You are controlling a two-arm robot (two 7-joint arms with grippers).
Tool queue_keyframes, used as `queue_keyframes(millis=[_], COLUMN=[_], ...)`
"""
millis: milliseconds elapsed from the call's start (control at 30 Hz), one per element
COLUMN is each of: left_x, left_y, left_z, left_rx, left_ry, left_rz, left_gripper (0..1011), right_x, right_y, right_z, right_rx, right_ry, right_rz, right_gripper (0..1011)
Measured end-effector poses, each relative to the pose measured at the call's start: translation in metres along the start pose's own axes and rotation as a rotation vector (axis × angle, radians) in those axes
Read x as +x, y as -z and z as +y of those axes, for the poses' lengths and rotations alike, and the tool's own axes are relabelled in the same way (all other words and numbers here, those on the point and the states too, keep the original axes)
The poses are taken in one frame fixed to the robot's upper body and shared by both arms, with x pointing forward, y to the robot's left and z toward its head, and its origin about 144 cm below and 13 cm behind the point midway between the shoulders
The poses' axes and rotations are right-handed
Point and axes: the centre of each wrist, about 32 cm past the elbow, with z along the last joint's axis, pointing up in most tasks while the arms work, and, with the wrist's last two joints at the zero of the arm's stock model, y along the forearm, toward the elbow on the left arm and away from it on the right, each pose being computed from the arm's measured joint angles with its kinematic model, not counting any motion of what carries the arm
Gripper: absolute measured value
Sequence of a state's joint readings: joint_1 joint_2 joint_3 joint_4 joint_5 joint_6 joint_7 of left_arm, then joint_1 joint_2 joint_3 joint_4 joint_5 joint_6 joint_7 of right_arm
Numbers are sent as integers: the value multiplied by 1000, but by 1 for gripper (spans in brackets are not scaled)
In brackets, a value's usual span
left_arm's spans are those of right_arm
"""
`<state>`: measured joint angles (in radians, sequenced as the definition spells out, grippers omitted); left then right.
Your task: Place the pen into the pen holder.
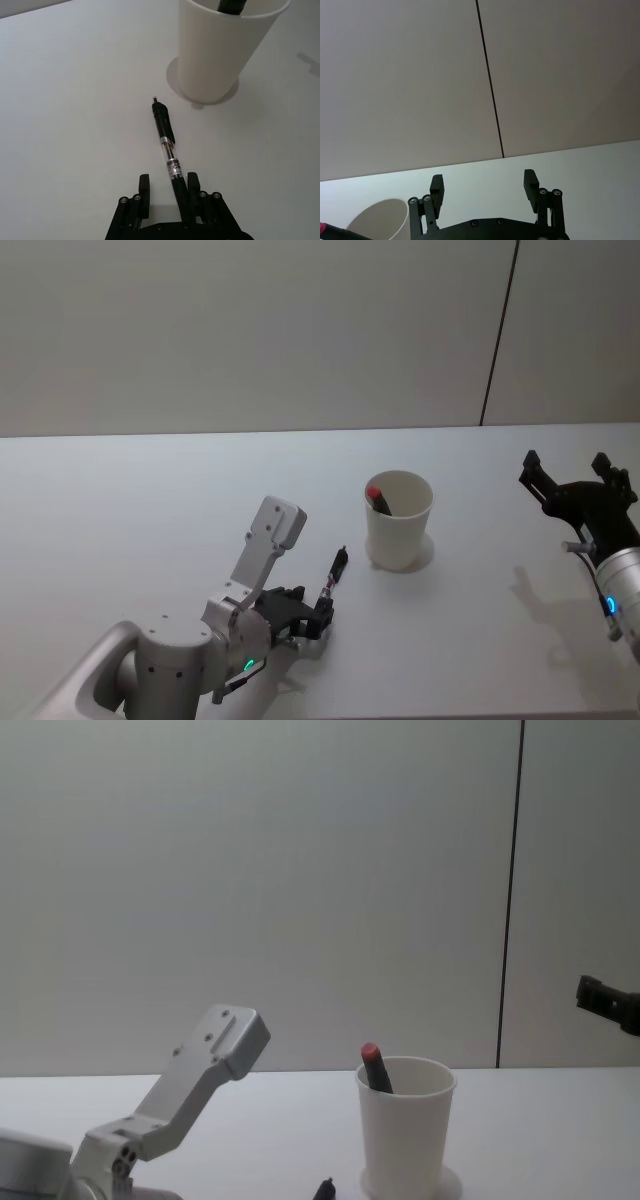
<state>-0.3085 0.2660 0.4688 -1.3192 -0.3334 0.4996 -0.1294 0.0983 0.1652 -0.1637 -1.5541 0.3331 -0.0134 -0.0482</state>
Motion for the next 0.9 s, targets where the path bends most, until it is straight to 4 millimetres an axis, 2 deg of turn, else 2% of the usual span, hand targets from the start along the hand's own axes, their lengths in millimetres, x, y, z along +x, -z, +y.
queue_keyframes(millis=[67,167,867,900], left_x=[0,1,-1,-1], left_y=[0,0,-8,-9], left_z=[0,-1,-1,-1], left_rx=[2,6,23,22], left_ry=[0,0,2,2], left_rz=[0,0,-21,-23], left_gripper=[470,396,223,188], right_x=[0,0,0,0], right_y=[0,0,0,0], right_z=[0,0,0,0], right_rx=[0,0,0,0], right_ry=[0,0,0,0], right_rz=[0,0,0,0], right_gripper=[1001,1002,1001,1001])
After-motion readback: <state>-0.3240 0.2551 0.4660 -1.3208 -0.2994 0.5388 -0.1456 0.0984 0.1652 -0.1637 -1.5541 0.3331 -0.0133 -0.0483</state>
